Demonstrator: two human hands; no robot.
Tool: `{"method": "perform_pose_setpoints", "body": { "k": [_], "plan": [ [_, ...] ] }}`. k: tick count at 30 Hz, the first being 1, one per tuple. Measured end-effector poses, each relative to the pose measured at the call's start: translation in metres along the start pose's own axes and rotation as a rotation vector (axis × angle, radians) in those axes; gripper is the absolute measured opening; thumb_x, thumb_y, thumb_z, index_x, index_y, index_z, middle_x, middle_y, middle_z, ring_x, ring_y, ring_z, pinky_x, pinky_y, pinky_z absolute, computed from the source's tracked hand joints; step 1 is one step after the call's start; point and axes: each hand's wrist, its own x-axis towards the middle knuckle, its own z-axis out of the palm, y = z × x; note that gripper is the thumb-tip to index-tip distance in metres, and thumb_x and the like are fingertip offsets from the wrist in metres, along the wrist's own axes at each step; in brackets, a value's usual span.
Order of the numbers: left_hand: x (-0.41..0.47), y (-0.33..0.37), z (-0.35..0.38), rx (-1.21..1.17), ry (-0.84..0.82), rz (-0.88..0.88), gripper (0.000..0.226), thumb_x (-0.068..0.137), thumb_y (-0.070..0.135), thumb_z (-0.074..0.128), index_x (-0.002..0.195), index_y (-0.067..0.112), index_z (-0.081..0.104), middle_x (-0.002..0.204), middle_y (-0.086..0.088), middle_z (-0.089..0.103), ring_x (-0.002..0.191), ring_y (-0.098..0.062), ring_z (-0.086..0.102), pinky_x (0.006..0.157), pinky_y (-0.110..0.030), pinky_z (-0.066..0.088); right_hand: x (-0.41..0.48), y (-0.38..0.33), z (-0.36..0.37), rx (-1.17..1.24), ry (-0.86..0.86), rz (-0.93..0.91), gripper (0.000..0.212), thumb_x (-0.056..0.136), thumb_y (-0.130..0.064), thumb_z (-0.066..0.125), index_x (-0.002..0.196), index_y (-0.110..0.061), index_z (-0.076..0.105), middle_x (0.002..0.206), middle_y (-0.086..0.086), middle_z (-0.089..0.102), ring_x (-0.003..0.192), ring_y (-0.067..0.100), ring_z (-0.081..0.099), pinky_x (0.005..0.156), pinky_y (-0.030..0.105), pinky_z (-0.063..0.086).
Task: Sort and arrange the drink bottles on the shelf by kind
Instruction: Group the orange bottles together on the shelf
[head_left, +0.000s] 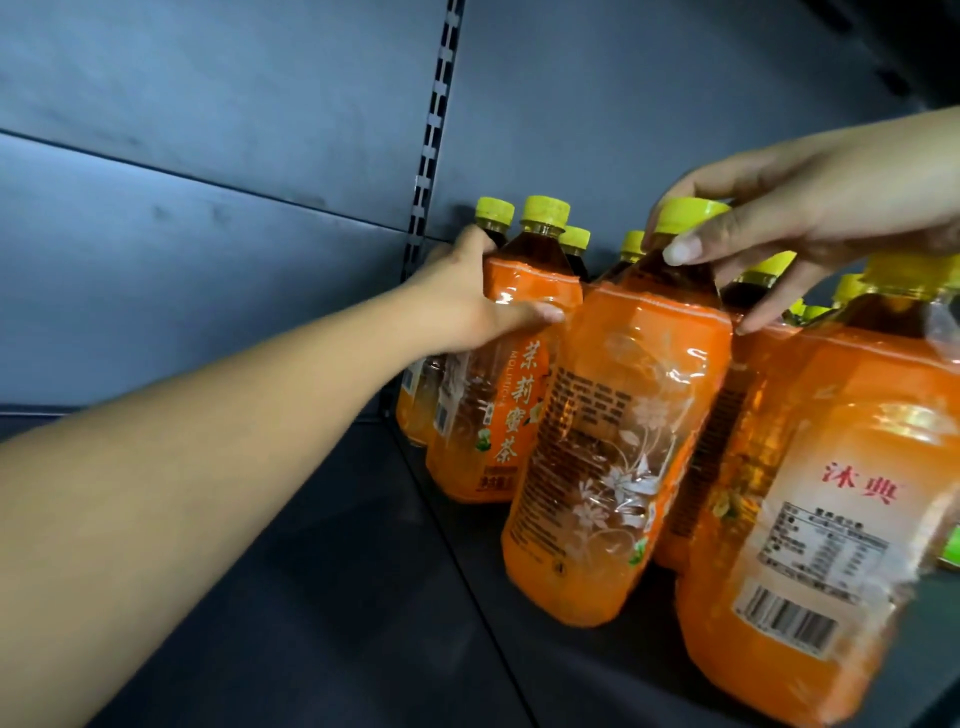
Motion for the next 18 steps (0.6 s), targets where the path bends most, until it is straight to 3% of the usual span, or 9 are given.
{"method": "perform_pose_setpoints", "body": {
  "k": [2, 5, 8, 12, 15, 18],
  "plan": [
    [-0.001, -0.003, -0.005, -0.053, -0.087, -0.012, 0.085, 0.068, 0.056, 0.066, 0.136, 0.022, 0.027, 0.134, -0.003, 0.043, 0.114, -0.022, 0.05, 0.095, -0.039, 0.045, -0.002, 0.0, 0.001, 0.027, 0.033, 0.053, 0.025, 0.076, -0.023, 0.066, 0.094, -0.005, 0.064, 0.1, 0.025, 0.066, 0.066, 0.027, 0.066, 0.074, 0.055, 0.053],
    [-0.006, -0.013, -0.02, -0.341, -0.289, -0.039, 0.087, 0.062, 0.043, 0.07, 0.137, 0.031, 0.028, 0.135, 0.004, 0.043, 0.114, -0.017, 0.051, 0.094, -0.042, 0.047, -0.002, -0.004, -0.001, 0.024, 0.127, 0.08, 0.018, 0.083, -0.015, 0.06, 0.093, 0.0, 0.063, 0.093, 0.029, 0.065, 0.059, 0.025, 0.06, 0.079, 0.068, 0.044],
    [-0.009, -0.021, -0.026, -0.381, -0.325, -0.008, 0.094, 0.049, 0.04, 0.069, 0.135, 0.032, 0.033, 0.122, 0.009, 0.047, 0.109, -0.013, 0.053, 0.089, -0.038, 0.05, -0.003, -0.007, -0.003, 0.033, 0.126, 0.066, 0.014, 0.082, -0.015, 0.061, 0.09, -0.003, 0.064, 0.075, 0.013, 0.065, 0.062, 0.027, 0.06, 0.078, 0.07, 0.044],
    [-0.007, -0.017, -0.022, -0.305, -0.317, 0.012, 0.108, 0.039, 0.046, 0.069, 0.137, 0.024, 0.03, 0.114, 0.008, 0.054, 0.106, -0.015, 0.056, 0.093, -0.038, 0.048, -0.005, -0.006, -0.001, 0.016, 0.121, 0.066, 0.022, 0.083, -0.017, 0.061, 0.096, 0.0, 0.062, 0.074, 0.007, 0.066, 0.063, 0.025, 0.061, 0.077, 0.065, 0.047],
    [-0.007, -0.017, -0.018, -0.271, -0.289, 0.044, 0.116, 0.032, 0.052, 0.071, 0.136, 0.022, 0.031, 0.126, 0.001, 0.053, 0.112, -0.017, 0.055, 0.099, -0.04, 0.045, -0.001, -0.002, -0.002, 0.018, 0.117, 0.076, 0.021, 0.085, -0.018, 0.06, 0.099, -0.003, 0.061, 0.081, 0.013, 0.066, 0.066, 0.026, 0.06, 0.079, 0.067, 0.046],
    [-0.007, -0.019, -0.018, -0.217, -0.235, 0.094, 0.113, 0.028, 0.06, 0.069, 0.131, 0.023, 0.04, 0.127, 0.0, 0.053, 0.112, -0.019, 0.055, 0.097, -0.043, 0.046, 0.001, 0.0, -0.001, 0.013, 0.148, 0.086, 0.017, 0.084, -0.02, 0.062, 0.097, -0.009, 0.062, 0.102, 0.027, 0.064, 0.071, 0.029, 0.06, 0.078, 0.067, 0.046]
  ]
}}
